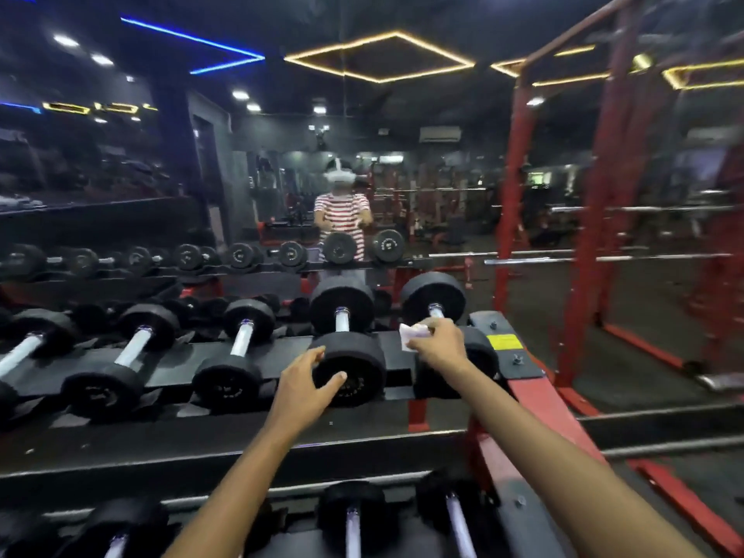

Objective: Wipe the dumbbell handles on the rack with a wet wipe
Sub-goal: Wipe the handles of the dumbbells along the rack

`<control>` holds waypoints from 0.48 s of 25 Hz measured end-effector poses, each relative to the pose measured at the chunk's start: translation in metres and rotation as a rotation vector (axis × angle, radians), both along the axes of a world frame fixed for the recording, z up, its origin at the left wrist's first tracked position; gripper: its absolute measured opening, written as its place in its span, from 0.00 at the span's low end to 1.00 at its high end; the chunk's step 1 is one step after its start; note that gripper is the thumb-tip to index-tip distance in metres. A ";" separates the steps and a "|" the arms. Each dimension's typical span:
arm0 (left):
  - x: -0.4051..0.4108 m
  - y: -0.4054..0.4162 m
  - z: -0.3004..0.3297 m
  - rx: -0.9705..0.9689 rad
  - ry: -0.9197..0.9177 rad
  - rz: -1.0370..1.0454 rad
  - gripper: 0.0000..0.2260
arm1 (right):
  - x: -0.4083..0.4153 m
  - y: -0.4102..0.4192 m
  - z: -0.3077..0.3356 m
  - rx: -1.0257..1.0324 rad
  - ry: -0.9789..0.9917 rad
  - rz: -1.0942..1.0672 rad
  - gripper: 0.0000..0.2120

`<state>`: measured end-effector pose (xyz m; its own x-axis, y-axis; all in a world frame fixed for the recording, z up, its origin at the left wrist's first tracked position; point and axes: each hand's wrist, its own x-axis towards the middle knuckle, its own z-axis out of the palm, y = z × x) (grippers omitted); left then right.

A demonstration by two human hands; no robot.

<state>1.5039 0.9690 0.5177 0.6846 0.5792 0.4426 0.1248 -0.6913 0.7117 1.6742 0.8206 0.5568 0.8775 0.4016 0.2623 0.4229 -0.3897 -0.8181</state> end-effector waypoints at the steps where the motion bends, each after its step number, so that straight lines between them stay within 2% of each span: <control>1: -0.002 -0.006 0.001 0.002 0.010 -0.047 0.26 | -0.013 -0.015 0.001 0.014 -0.028 -0.023 0.07; 5: 0.006 -0.051 0.003 -0.001 0.025 -0.223 0.24 | -0.041 -0.086 -0.001 -0.039 -0.136 -0.166 0.04; 12: 0.047 -0.174 0.011 0.020 -0.004 -0.537 0.23 | -0.064 -0.245 0.006 -0.092 -0.187 -0.491 0.09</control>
